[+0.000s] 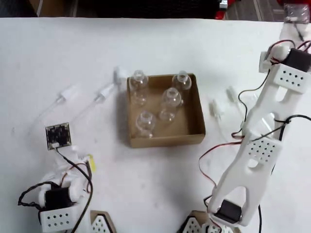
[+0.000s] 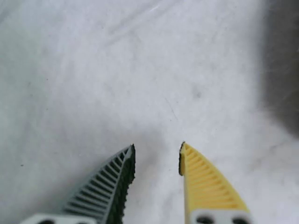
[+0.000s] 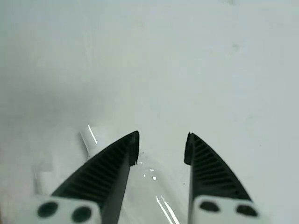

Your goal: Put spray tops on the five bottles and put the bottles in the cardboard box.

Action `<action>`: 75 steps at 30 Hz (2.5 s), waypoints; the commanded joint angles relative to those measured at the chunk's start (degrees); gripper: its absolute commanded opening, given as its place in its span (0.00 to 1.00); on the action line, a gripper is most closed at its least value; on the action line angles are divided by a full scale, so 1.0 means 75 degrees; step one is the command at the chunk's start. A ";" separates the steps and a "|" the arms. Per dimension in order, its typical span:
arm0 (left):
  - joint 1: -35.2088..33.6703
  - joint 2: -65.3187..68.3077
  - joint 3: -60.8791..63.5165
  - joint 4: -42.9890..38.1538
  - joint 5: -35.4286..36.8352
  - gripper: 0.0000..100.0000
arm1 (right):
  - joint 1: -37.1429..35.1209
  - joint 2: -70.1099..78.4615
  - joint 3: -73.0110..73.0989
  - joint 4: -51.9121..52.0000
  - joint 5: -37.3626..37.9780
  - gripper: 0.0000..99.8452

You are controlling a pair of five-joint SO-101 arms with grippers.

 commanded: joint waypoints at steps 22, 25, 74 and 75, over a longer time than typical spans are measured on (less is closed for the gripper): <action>-0.0029 -0.0041 0.0000 0.0047 0.0117 0.15 | 0.0182 0.1495 0.0012 -0.0088 0.3938 0.14; -0.0029 -0.0041 0.0000 0.0047 0.0129 0.15 | 0.0158 0.1705 -0.0059 -0.0100 0.4079 0.14; -0.0064 -0.0041 0.0000 0.0047 0.0129 0.15 | 0.0498 0.2186 -0.0703 0.0686 0.3575 0.15; -0.0064 -0.0041 0.0000 0.0047 0.0129 0.15 | 0.0522 0.2210 -0.0738 0.0686 0.3575 0.15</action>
